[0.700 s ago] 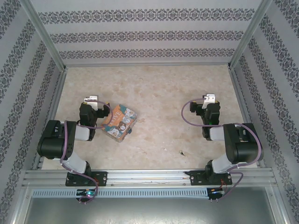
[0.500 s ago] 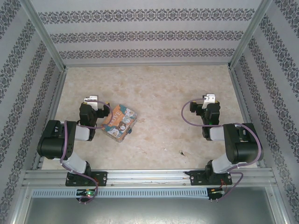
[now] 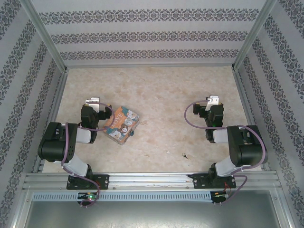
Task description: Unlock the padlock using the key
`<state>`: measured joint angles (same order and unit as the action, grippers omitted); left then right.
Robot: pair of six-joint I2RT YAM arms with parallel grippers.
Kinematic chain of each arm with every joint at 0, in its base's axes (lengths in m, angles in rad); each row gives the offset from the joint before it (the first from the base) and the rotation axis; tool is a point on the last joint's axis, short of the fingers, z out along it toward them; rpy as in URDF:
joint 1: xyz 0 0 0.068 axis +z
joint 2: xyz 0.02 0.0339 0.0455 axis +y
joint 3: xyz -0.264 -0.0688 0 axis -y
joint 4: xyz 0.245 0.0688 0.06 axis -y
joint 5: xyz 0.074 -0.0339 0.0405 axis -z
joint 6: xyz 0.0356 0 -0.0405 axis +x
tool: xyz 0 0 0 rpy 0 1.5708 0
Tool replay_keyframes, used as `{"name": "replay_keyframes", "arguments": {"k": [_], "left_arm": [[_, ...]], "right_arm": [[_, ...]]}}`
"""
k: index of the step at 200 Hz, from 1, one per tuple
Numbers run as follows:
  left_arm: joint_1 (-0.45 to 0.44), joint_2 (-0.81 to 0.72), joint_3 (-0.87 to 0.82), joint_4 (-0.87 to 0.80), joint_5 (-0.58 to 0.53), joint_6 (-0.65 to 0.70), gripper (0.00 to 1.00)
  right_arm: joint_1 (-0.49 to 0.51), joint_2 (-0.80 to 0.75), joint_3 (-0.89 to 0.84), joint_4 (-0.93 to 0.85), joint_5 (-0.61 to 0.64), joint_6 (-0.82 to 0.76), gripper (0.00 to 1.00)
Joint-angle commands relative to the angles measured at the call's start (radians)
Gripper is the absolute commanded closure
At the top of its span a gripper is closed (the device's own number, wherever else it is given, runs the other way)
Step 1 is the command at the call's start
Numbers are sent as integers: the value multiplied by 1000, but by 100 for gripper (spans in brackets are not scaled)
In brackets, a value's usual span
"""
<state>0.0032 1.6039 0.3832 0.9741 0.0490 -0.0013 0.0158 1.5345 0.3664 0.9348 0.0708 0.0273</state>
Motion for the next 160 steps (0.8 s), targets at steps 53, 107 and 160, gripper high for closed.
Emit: {"name": "replay_keyframes", "arguments": {"k": [53,107,160], "left_arm": [[9,-8,9,-31,5,3,1],[10,-136,9,-136,23,4,1],[9,-468,94,-490,-40,-121,1]], "right_arm": [[6,-5,5,18,13,13,1],[6,-66,-12,2,35,20,2],[6,-318,22,-332,11,76,2]]}}
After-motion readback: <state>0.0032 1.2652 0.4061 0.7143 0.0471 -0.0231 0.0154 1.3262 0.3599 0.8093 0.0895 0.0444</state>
